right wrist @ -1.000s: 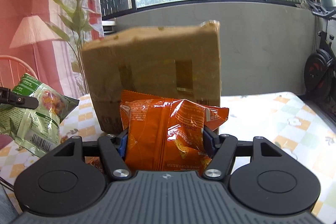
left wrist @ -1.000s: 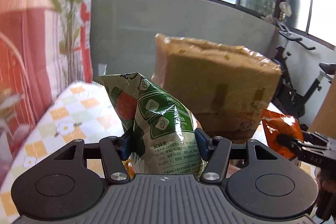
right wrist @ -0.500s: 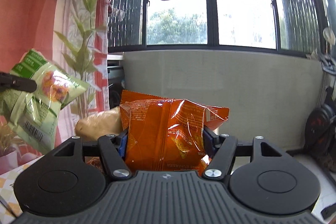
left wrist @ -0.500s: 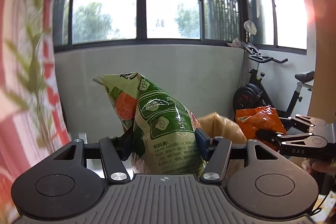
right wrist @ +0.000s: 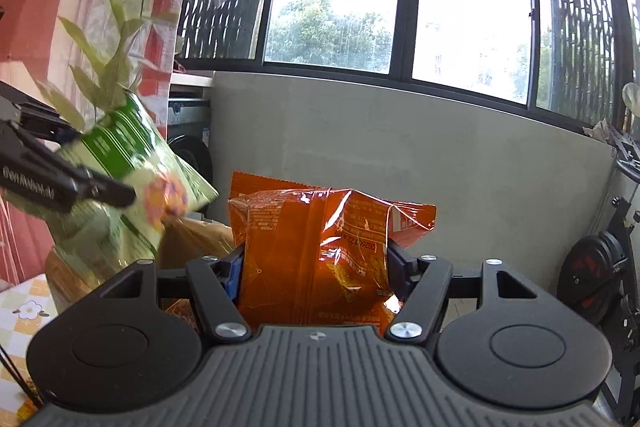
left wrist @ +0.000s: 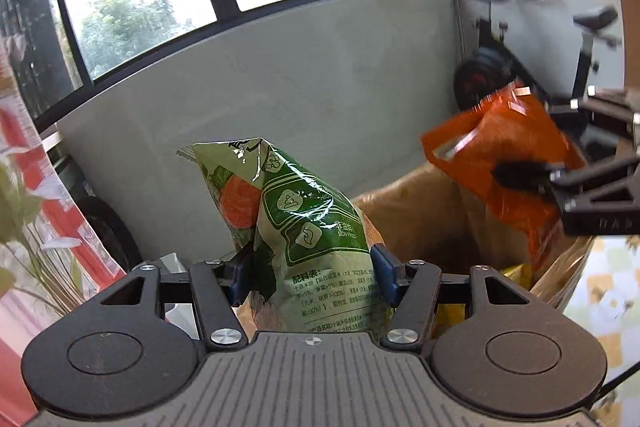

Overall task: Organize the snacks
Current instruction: 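Carry the green bag and orange packet over the box and release both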

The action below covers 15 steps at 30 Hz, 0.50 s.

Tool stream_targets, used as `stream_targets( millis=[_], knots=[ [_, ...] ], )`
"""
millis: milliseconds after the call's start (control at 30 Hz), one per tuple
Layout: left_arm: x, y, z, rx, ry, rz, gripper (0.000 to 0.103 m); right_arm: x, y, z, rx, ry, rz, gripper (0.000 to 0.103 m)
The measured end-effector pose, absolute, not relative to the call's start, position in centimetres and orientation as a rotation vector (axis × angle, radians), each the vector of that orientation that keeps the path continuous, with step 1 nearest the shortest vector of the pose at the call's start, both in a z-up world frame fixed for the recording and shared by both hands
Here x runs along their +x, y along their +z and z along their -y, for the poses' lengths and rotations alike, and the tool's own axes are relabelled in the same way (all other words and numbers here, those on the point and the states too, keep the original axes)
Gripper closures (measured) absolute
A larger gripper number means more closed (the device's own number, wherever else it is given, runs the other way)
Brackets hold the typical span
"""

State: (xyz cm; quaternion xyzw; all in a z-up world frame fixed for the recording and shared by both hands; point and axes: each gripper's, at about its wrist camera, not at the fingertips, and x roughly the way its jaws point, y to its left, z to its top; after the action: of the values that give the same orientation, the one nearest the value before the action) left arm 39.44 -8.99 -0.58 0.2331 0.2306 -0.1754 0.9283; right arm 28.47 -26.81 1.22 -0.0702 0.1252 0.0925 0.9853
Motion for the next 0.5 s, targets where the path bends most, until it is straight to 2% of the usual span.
stream_targets(
  millis=[267,367,500],
  knots=[
    [43.5,-4.8,11.2,0.483,-0.395,-0.676,0.039,30.9,-0.3,26.5,-0.15,0.206,-0.315,0.036],
    [44.1,-5.5,10.4,0.45,-0.41,-0.727,0.035,31.2,-0.6,26.6,-0.151,0.205,-0.335,0.036],
    [43.9,-5.0,8.9,0.397,-0.397,-0.694,0.026,31.7,-0.7,25.8,-0.178,0.205,-0.347,0.033]
  ],
)
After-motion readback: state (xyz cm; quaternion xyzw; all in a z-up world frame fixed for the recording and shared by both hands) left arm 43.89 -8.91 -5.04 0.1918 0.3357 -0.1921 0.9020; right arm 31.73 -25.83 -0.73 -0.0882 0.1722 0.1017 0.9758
